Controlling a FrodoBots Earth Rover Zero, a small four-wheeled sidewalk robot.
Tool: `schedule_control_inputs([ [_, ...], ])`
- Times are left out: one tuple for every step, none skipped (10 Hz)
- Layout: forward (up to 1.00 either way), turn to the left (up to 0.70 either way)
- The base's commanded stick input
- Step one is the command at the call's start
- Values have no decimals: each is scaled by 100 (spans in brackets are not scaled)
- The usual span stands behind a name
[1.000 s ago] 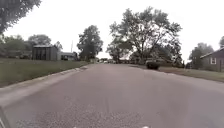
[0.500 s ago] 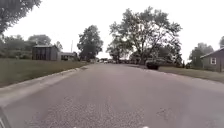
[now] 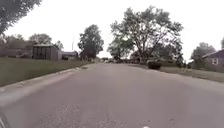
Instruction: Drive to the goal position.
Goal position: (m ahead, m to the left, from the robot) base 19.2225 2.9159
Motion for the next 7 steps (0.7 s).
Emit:
schedule_control_inputs([
  [70,0],
  [70,0],
  [70,0],
  [70,0],
  [70,0],
  [70,0],
  [70,0],
])
